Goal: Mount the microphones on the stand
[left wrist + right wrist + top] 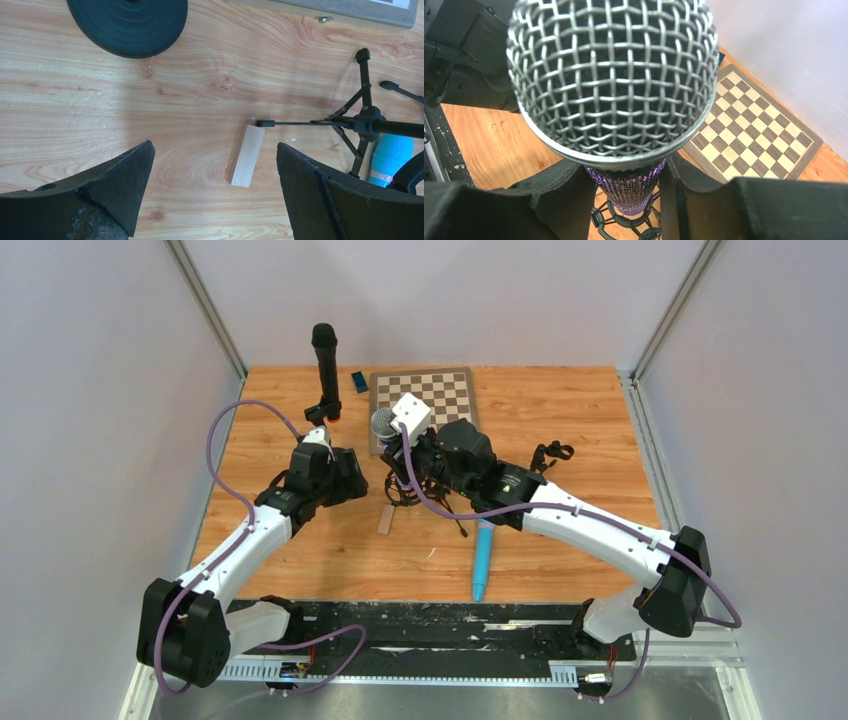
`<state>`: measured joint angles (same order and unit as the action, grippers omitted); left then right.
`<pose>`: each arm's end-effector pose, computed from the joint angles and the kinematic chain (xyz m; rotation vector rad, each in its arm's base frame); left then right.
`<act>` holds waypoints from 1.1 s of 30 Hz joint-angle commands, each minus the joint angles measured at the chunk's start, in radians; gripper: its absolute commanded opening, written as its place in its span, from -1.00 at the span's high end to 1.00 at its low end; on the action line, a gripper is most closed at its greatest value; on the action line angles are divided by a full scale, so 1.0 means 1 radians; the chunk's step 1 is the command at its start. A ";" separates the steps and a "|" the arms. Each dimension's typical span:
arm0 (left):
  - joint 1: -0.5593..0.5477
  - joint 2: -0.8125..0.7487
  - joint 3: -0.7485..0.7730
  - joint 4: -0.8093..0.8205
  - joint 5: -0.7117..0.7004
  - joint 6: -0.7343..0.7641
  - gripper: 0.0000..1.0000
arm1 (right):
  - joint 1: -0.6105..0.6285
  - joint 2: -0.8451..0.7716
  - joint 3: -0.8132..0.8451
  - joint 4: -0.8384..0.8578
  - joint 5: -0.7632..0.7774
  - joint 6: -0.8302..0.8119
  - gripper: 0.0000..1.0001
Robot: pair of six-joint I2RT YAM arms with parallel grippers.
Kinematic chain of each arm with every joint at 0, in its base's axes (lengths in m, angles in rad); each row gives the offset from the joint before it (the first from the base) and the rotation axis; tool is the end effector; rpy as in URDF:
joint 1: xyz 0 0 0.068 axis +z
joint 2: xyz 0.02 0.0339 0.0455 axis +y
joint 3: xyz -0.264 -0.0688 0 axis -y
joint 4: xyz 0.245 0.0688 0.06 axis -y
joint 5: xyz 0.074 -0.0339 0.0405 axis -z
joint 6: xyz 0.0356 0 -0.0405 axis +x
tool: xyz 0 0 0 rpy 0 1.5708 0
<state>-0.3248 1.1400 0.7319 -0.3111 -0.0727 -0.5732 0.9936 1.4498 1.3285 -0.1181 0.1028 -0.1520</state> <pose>0.2291 -0.0744 0.2391 -0.3250 2.2946 -0.3803 0.1913 0.2870 0.3795 -0.9329 1.5834 0.5028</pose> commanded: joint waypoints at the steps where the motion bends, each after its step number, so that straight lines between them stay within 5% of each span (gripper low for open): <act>1: 0.005 -0.009 0.021 0.006 -0.016 0.010 -1.00 | -0.003 0.026 0.024 -0.126 0.073 0.023 1.00; 21: 0.004 -0.013 0.020 0.009 -0.013 0.004 -1.00 | -0.003 0.038 0.005 -0.140 0.062 -0.022 1.00; 33: 0.005 -0.008 0.021 0.010 -0.015 0.009 -1.00 | -0.003 -0.070 -0.197 0.093 0.040 -0.032 1.00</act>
<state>-0.3248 1.1400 0.7319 -0.3141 -0.0769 -0.5732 0.9943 1.4250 1.1774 -0.1017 0.1295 -0.1596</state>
